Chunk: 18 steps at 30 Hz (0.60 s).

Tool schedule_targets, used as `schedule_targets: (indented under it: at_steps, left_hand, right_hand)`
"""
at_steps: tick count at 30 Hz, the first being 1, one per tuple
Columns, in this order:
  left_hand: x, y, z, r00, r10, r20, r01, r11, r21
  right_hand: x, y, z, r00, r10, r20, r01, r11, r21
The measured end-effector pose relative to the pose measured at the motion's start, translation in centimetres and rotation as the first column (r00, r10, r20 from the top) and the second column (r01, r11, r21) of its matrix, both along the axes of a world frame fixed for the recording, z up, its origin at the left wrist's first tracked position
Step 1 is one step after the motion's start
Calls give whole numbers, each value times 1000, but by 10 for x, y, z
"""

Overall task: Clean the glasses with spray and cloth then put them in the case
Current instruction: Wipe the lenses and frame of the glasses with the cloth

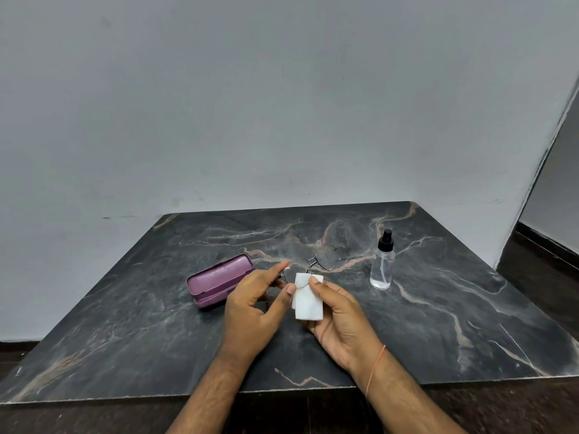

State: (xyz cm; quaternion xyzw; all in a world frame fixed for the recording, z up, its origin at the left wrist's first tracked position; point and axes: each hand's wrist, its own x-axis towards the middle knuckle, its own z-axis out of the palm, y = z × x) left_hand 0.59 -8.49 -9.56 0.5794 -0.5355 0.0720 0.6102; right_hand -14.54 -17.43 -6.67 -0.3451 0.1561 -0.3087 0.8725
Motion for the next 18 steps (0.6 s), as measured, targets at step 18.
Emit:
schedule_targets:
  at_steps: [18]
  left_hand:
    - [-2, 2, 4, 997, 30, 75, -27, 999, -43]
  right_hand:
    - [-5, 2, 3, 993, 120, 15, -121, 989, 89]
